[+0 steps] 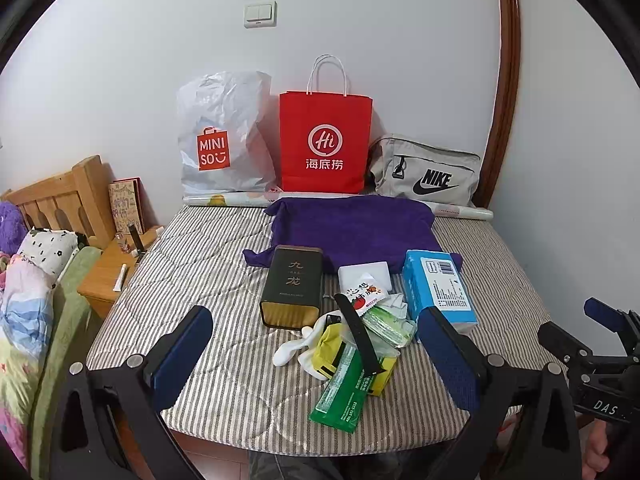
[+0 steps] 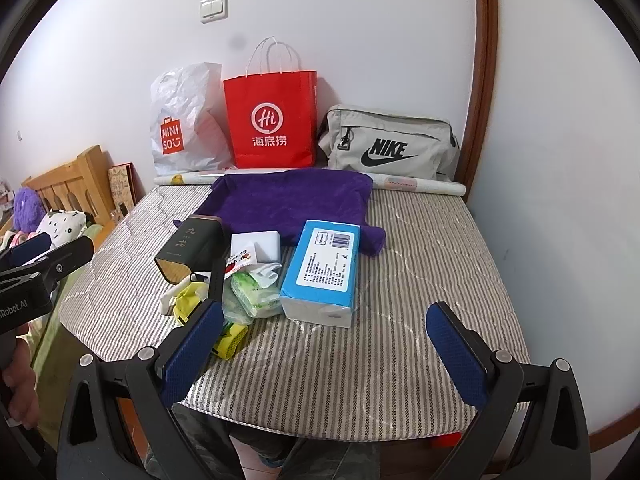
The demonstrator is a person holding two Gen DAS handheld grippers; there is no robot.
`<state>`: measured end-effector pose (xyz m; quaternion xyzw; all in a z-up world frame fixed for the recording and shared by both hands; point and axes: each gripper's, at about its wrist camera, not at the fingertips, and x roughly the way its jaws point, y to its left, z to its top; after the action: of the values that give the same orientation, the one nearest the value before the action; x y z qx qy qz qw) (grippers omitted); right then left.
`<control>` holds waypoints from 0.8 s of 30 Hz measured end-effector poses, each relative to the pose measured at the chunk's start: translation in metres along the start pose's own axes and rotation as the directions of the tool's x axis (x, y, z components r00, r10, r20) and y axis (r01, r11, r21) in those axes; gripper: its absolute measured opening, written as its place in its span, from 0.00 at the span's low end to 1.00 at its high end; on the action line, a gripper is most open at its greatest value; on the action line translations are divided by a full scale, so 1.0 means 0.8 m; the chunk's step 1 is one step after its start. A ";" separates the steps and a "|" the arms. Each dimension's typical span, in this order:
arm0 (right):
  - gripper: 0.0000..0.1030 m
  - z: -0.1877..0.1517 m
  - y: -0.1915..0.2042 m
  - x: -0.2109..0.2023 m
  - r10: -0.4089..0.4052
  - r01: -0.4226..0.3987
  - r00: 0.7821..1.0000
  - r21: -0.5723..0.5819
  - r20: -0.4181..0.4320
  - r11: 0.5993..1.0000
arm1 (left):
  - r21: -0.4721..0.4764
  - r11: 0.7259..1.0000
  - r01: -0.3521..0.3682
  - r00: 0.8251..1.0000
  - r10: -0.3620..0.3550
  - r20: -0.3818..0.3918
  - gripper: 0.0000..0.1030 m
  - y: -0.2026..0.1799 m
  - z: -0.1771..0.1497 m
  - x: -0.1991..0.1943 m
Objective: Organize soft objects
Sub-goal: 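Reach the left gripper to the green snack packet and grasp it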
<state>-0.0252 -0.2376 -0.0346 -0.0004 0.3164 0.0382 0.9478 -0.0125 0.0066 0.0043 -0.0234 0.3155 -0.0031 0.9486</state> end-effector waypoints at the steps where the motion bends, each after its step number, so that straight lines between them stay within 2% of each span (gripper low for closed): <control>1: 0.98 0.000 0.001 0.001 -0.001 0.001 1.000 0.000 -0.002 1.000 | 0.000 1.000 0.000 1.000 0.000 -0.002 1.00 0.001 0.000 0.000; 7: 0.98 0.001 0.001 0.007 -0.003 0.003 1.000 0.000 -0.005 1.000 | -0.005 1.000 0.022 1.000 -0.022 -0.016 1.00 -0.001 0.001 0.011; 15: 0.98 0.000 -0.005 0.032 0.001 -0.001 1.000 0.005 -0.029 1.000 | 0.010 1.000 0.026 0.996 -0.026 -0.087 1.00 0.002 -0.012 0.056; 18: 0.98 -0.004 -0.007 0.048 0.009 -0.008 0.999 0.014 -0.051 1.000 | 0.040 0.999 0.011 0.990 -0.006 -0.138 1.00 0.002 -0.024 0.084; 24: 0.98 -0.013 -0.009 0.083 0.030 -0.028 0.995 0.024 -0.096 0.999 | 0.138 0.990 0.041 0.978 -0.011 -0.206 1.00 -0.011 -0.062 0.123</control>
<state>0.0217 -0.2406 -0.0828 0.0130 0.3619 0.0483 0.9309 0.0365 -0.0061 -0.0936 0.0401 0.4103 -0.0403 0.9102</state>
